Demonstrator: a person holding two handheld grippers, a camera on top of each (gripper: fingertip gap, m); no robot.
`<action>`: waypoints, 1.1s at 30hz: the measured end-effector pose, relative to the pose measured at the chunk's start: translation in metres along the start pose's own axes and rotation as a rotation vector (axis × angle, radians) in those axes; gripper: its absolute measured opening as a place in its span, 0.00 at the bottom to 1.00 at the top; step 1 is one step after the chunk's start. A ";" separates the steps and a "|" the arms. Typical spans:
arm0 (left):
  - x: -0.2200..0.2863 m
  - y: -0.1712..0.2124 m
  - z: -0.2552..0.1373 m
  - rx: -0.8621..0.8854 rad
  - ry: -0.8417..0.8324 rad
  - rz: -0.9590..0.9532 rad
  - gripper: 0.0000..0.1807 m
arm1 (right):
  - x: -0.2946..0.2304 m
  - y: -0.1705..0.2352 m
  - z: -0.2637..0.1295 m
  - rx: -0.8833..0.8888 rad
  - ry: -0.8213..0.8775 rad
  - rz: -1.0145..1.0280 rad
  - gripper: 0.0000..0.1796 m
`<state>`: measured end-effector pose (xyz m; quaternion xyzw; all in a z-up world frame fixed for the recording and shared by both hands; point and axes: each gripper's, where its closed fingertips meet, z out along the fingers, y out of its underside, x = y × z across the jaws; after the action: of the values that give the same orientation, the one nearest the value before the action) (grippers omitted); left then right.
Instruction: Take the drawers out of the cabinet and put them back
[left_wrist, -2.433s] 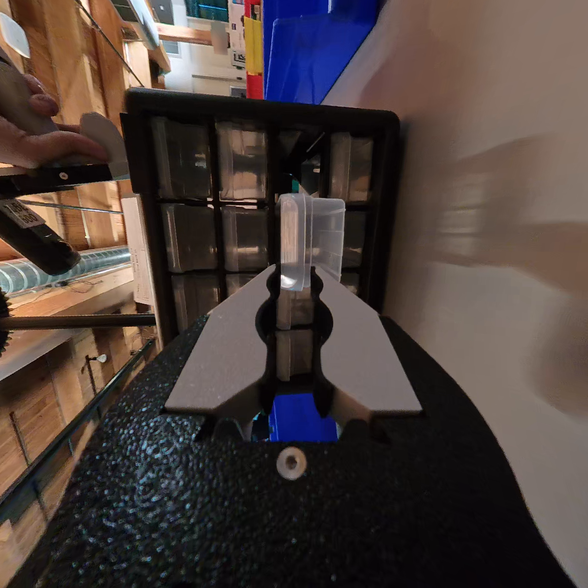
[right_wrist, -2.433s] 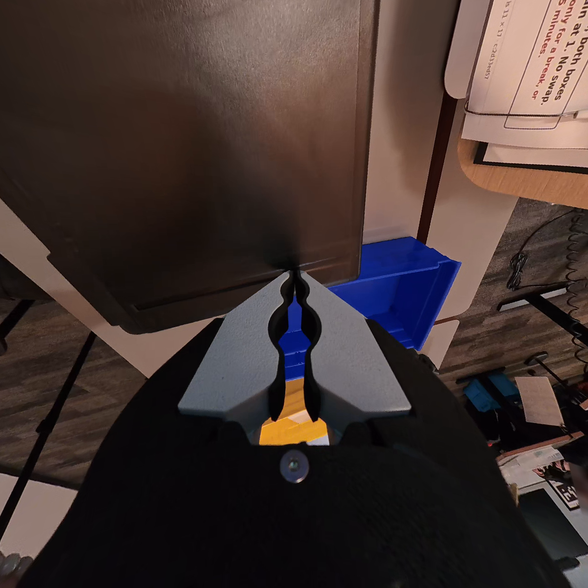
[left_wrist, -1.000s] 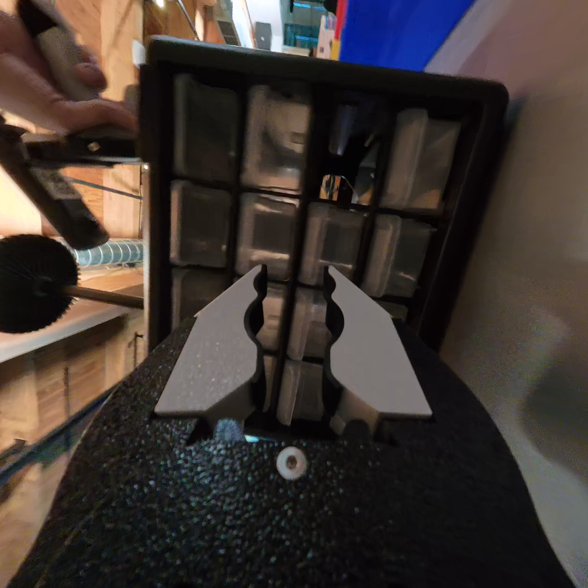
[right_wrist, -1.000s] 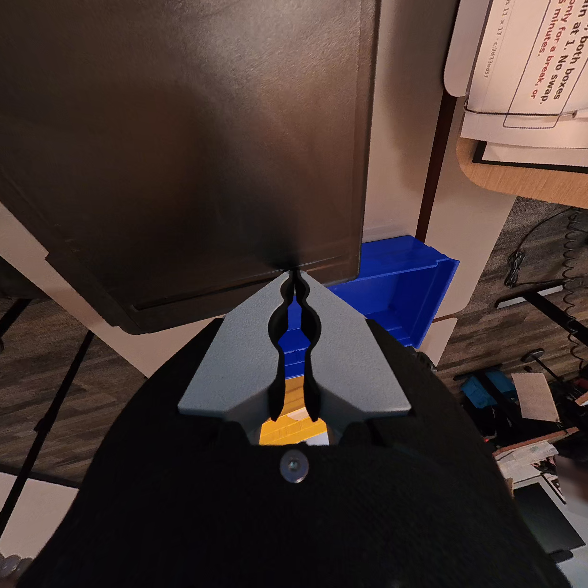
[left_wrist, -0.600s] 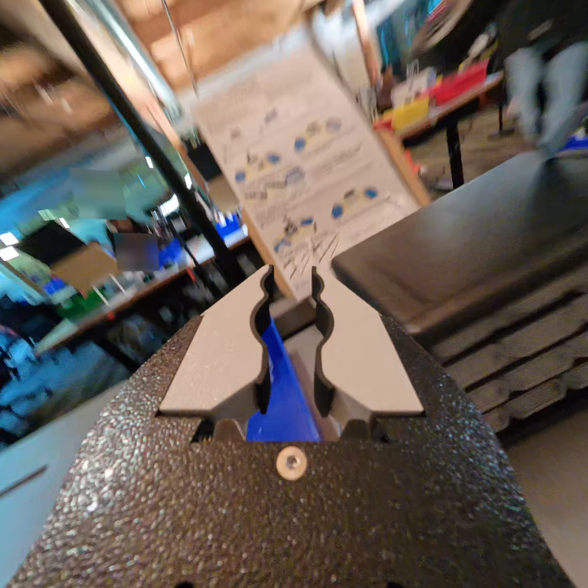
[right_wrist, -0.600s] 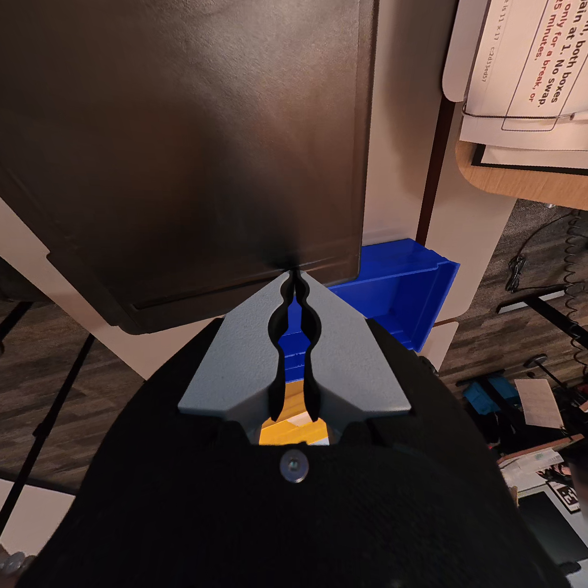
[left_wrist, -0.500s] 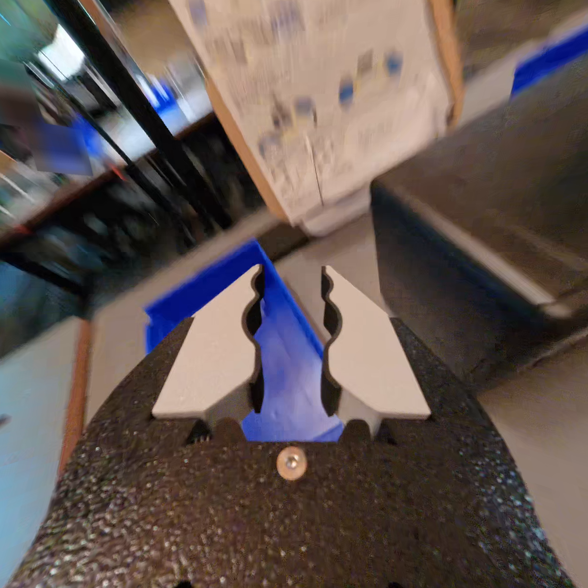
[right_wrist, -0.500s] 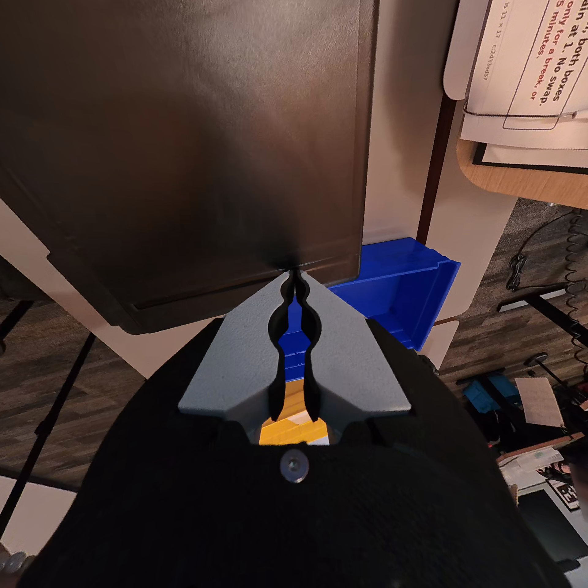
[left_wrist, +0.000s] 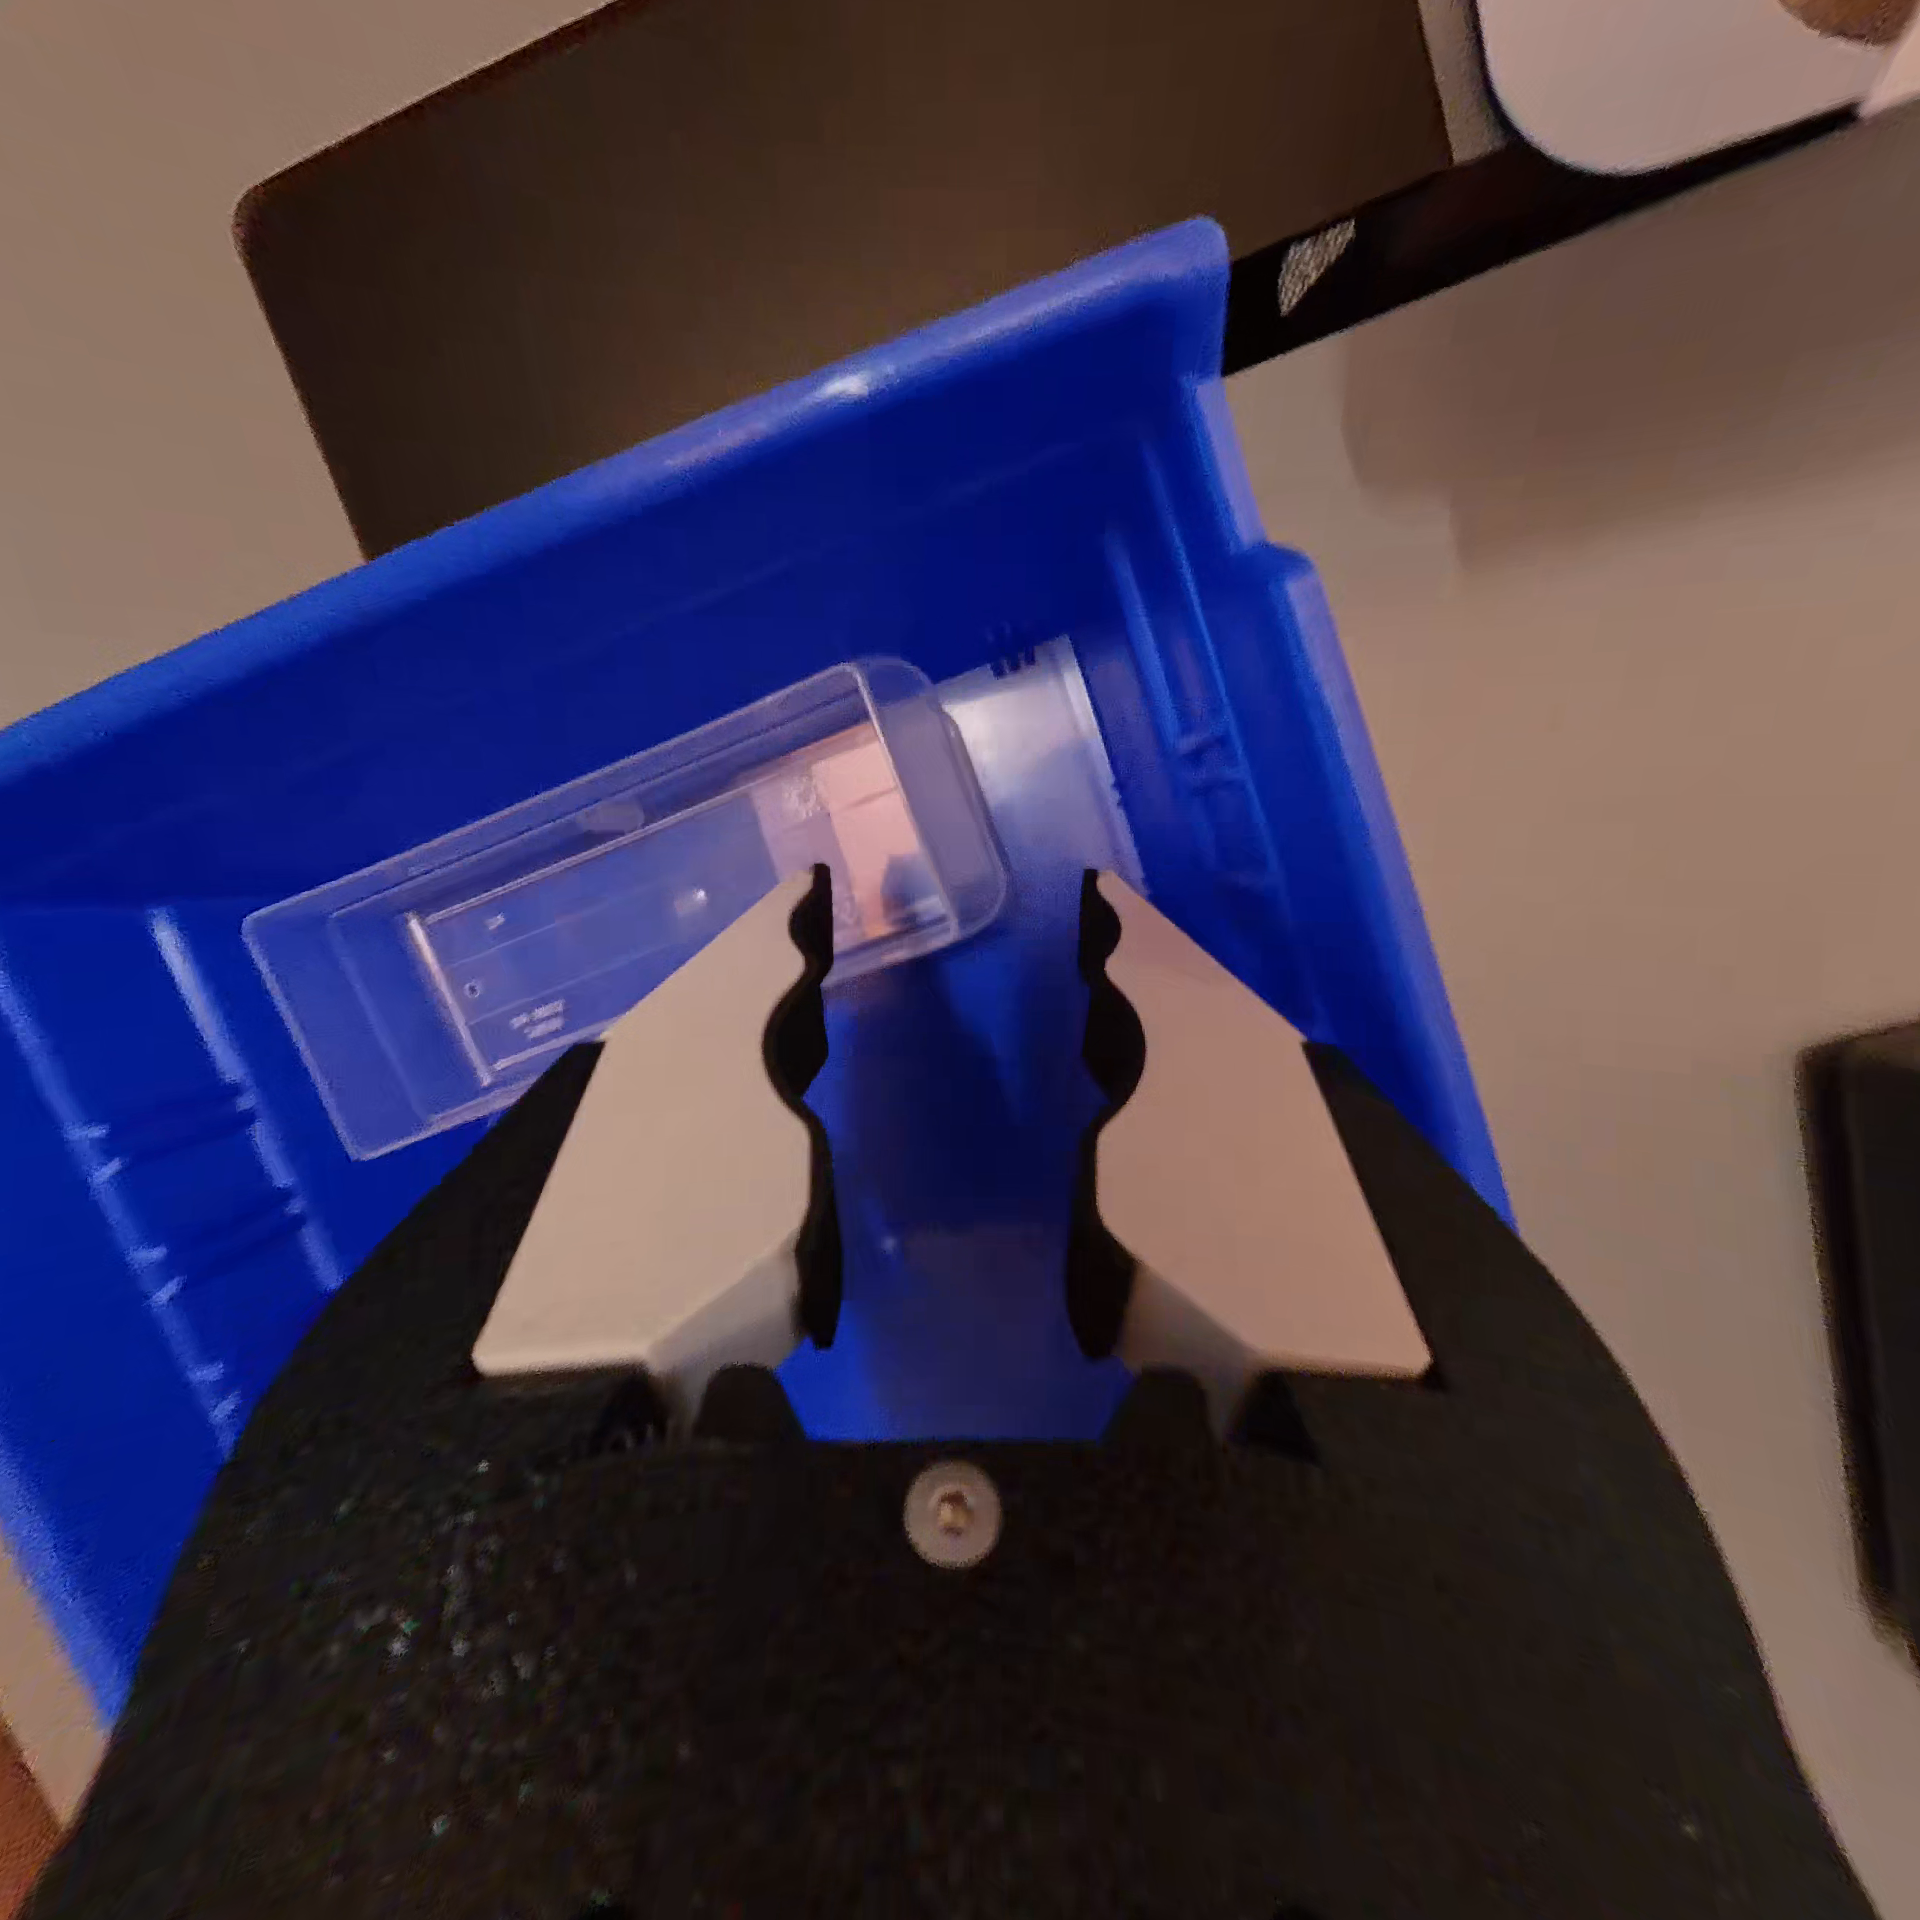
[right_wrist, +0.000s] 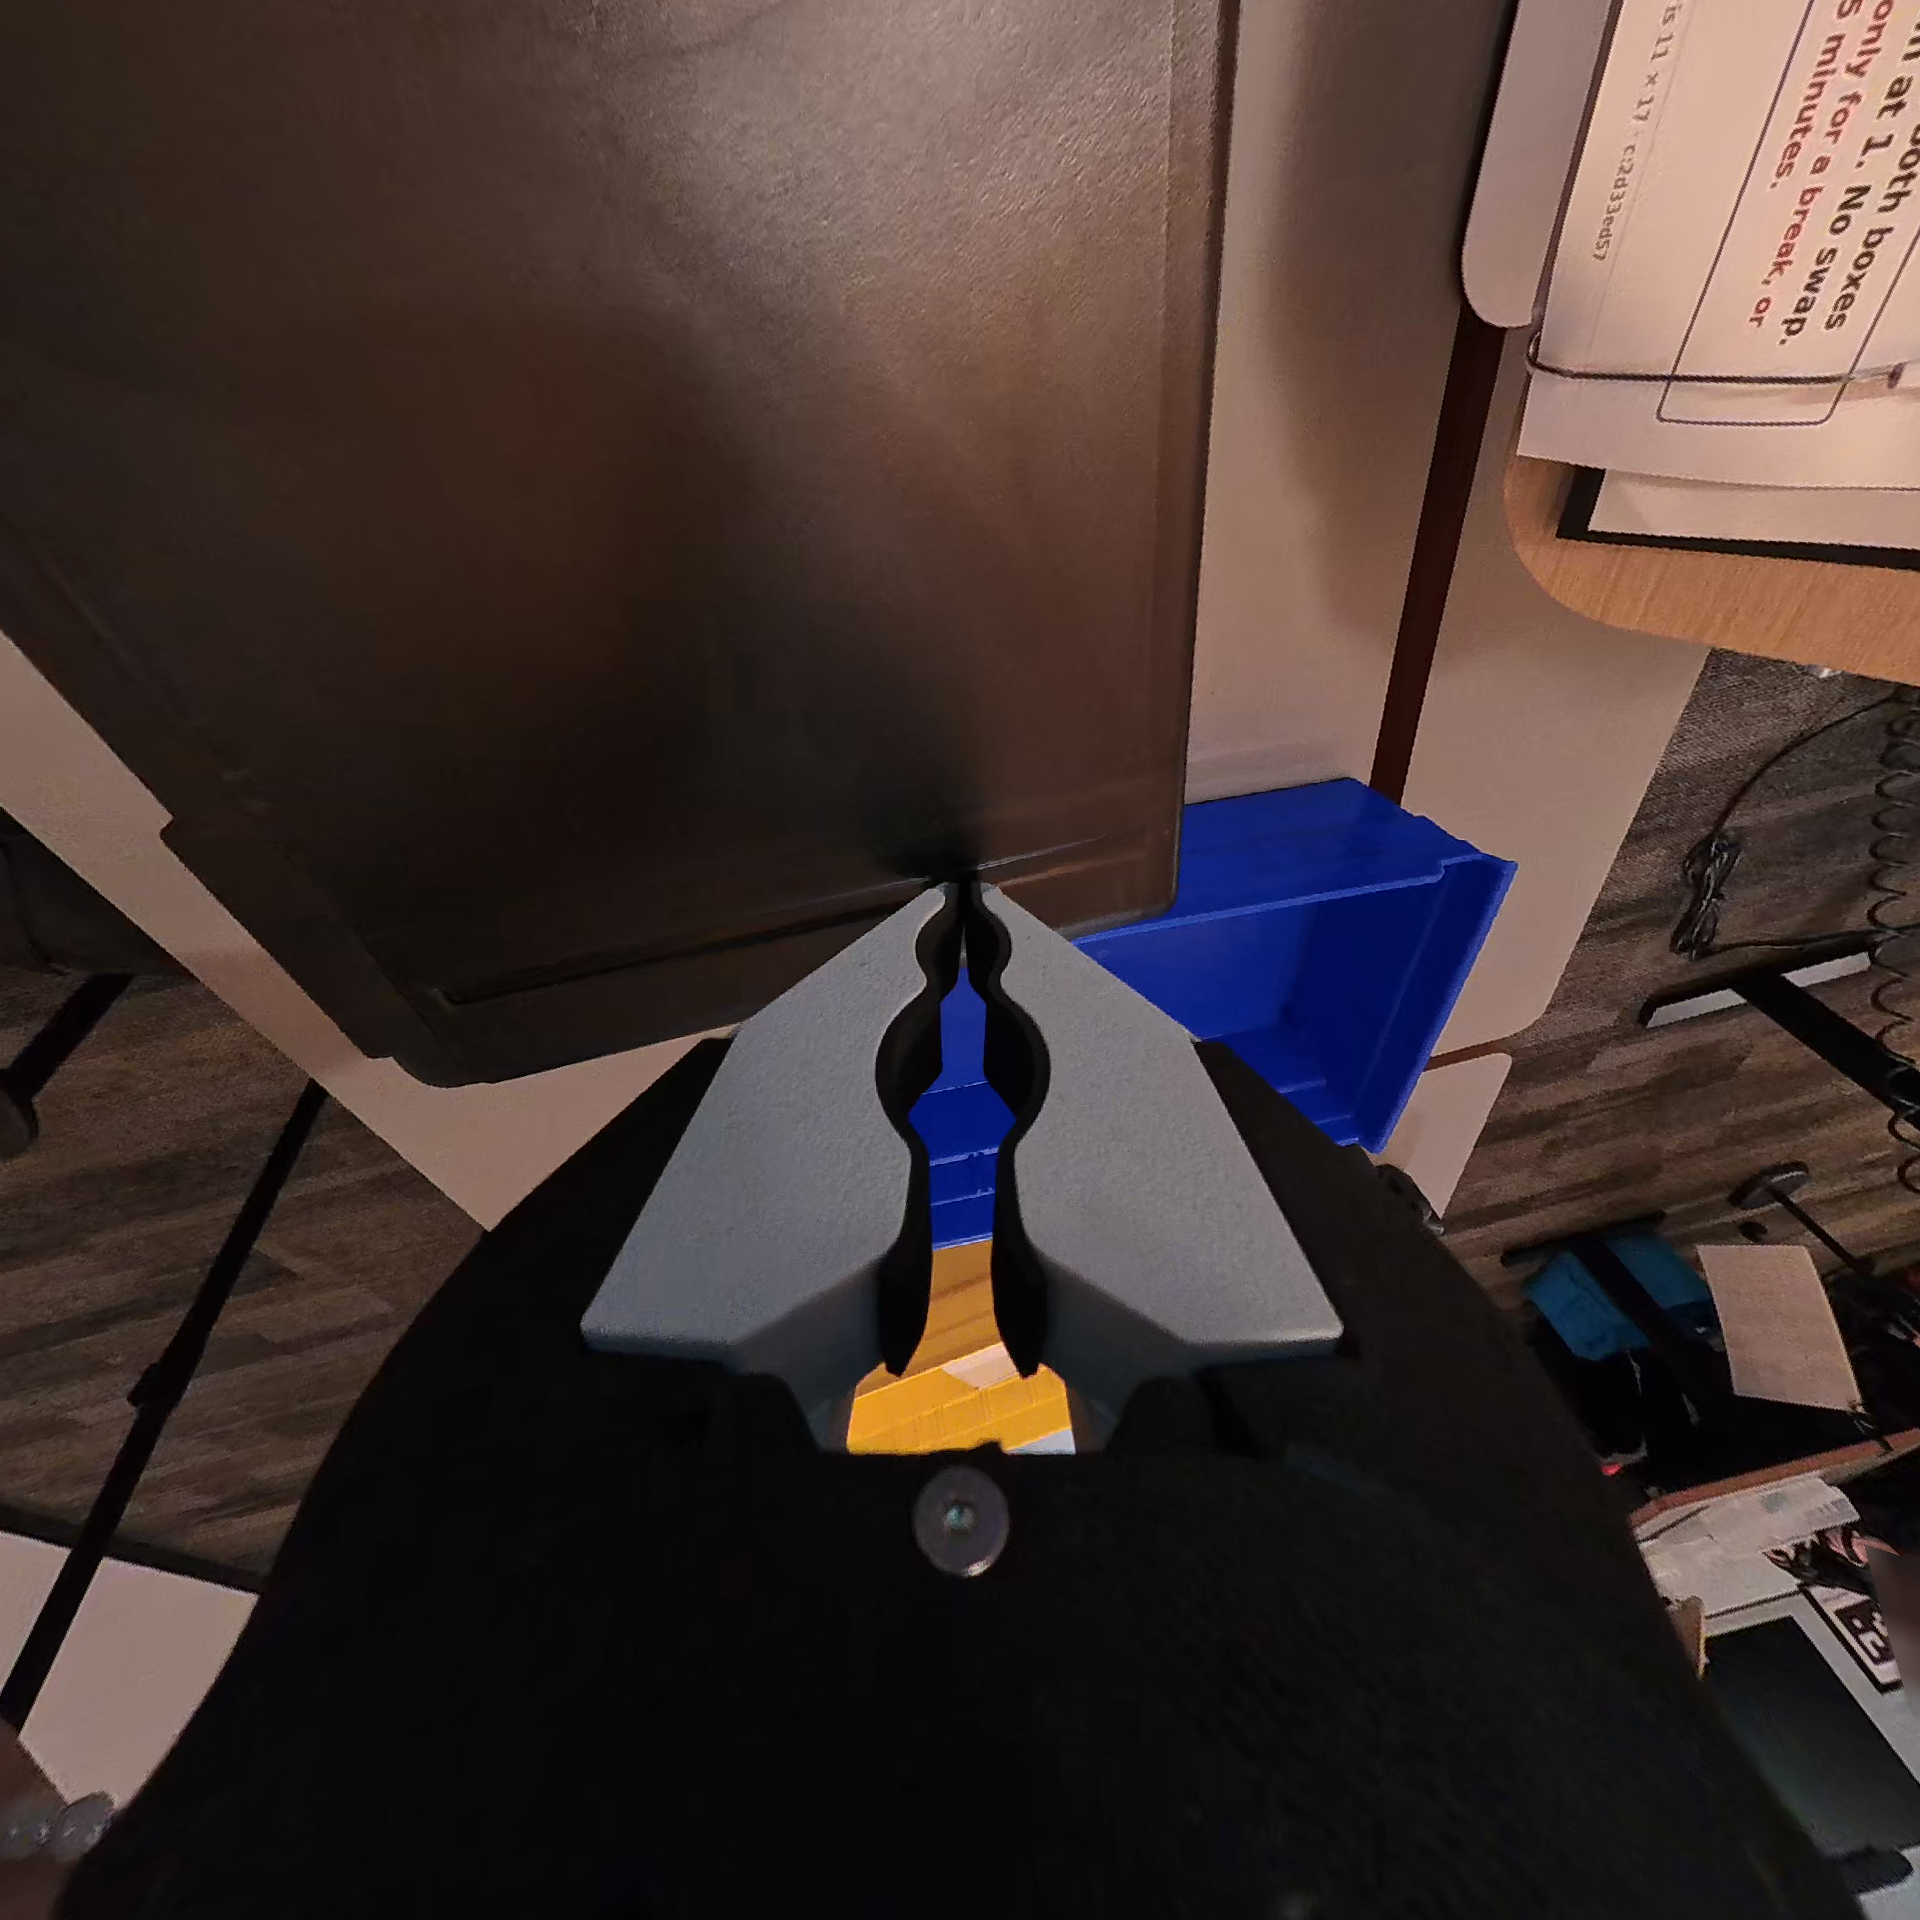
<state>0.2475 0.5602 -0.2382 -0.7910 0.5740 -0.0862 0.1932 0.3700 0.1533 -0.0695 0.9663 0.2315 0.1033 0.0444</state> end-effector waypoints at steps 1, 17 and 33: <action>0.000 -0.002 0.005 0.005 0.002 -0.014 0.25 | 0.000 0.000 0.000 -0.002 -0.004 -0.001 0.00; 0.025 0.013 -0.029 -0.020 0.197 -0.002 0.07 | 0.000 0.000 0.000 0.043 -0.033 0.008 0.00; 0.175 0.123 -0.301 0.196 0.261 0.805 0.06 | 0.000 0.000 0.000 -0.050 0.020 0.001 0.00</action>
<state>0.0893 0.3002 -0.0291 -0.4644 0.8455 -0.1574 0.2115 0.3705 0.1530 -0.0698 0.9639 0.2286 0.1190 0.0662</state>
